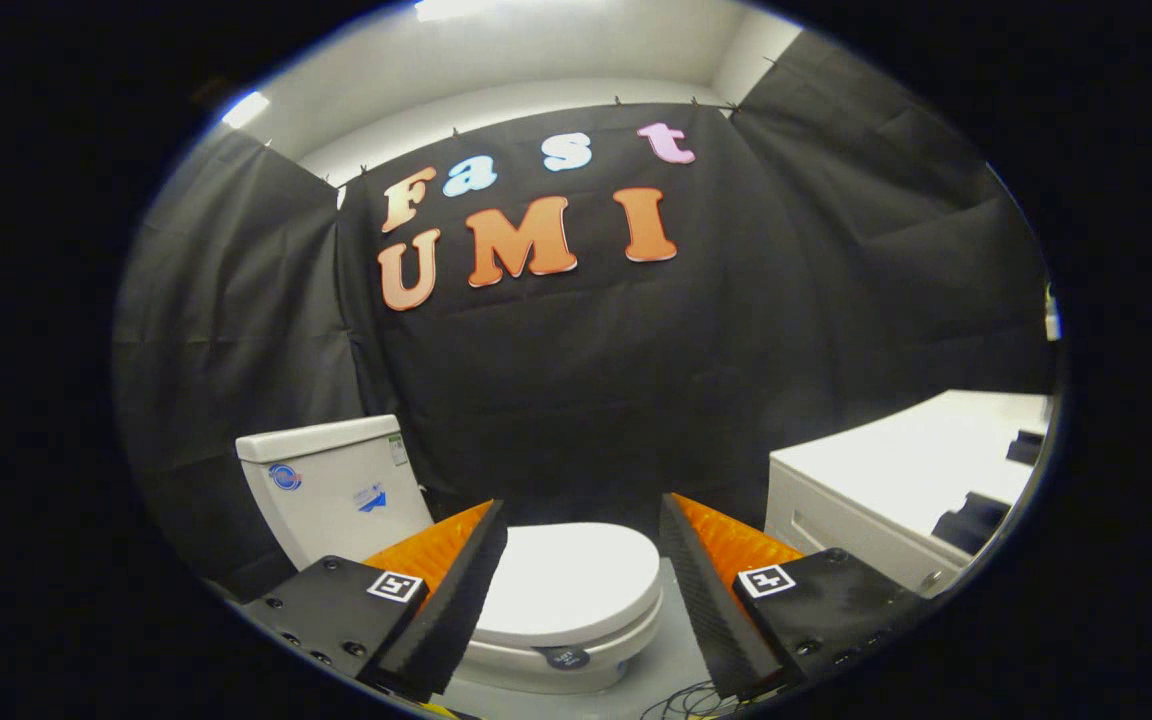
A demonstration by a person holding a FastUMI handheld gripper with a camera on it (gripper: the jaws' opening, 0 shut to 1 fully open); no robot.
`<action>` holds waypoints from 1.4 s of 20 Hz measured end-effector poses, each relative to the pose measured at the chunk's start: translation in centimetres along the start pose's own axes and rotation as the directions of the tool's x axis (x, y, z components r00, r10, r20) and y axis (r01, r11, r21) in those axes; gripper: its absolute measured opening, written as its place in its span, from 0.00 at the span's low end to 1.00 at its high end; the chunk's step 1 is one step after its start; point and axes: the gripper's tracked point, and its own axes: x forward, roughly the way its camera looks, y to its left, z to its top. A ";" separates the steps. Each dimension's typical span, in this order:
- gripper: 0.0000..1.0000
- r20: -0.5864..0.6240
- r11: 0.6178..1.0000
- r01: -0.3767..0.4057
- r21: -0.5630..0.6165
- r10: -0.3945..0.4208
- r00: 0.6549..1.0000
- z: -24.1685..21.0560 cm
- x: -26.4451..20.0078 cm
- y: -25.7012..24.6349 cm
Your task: Open the toilet lid.
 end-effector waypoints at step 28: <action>0.99 -0.642 0.790 0.225 0.571 0.259 0.722 -25.9 2.3 0.8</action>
